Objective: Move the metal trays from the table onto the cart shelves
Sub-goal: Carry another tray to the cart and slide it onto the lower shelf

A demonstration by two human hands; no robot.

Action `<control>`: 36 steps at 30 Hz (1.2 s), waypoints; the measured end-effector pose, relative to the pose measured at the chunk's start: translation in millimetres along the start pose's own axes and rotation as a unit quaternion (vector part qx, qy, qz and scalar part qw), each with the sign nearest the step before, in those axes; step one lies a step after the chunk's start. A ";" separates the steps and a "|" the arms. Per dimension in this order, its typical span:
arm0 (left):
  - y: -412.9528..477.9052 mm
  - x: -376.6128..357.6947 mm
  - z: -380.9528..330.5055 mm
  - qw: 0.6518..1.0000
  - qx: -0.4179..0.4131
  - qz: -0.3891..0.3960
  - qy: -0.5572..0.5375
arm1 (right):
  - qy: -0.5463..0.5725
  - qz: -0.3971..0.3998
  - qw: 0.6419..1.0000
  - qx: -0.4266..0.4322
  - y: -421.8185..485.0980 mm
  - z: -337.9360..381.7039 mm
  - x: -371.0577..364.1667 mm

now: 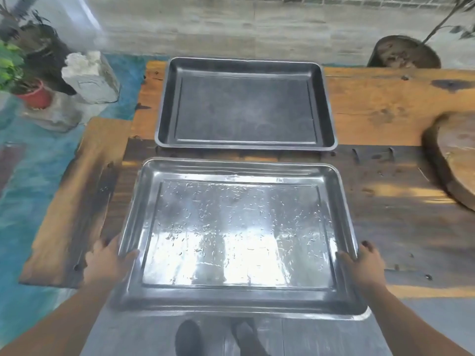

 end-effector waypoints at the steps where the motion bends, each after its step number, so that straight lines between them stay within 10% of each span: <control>1: -1.6 -0.8 -0.9 1.000 0.005 -0.003 -0.003 | 0.003 -0.002 1.000 -0.001 0.2 0.4 0.7; 18: -29.0 130.9 -13.1 0.971 -0.114 -0.114 -0.176 | 0.083 -0.048 0.991 0.098 -8.1 106.8 146.6; 36: -188.8 255.2 152.7 0.890 0.071 -0.287 -0.347 | 0.067 -0.012 0.918 0.392 -78.9 387.2 216.3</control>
Point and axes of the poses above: each hand's wrist, its own y-axis towards the middle knuckle, its own x-axis out of the back of the hand, z = x × y, the point moved 1 cm from there along y, towards the middle knuckle, and after that the axes turned 13 degrees about -y, right-handed, at the moved point
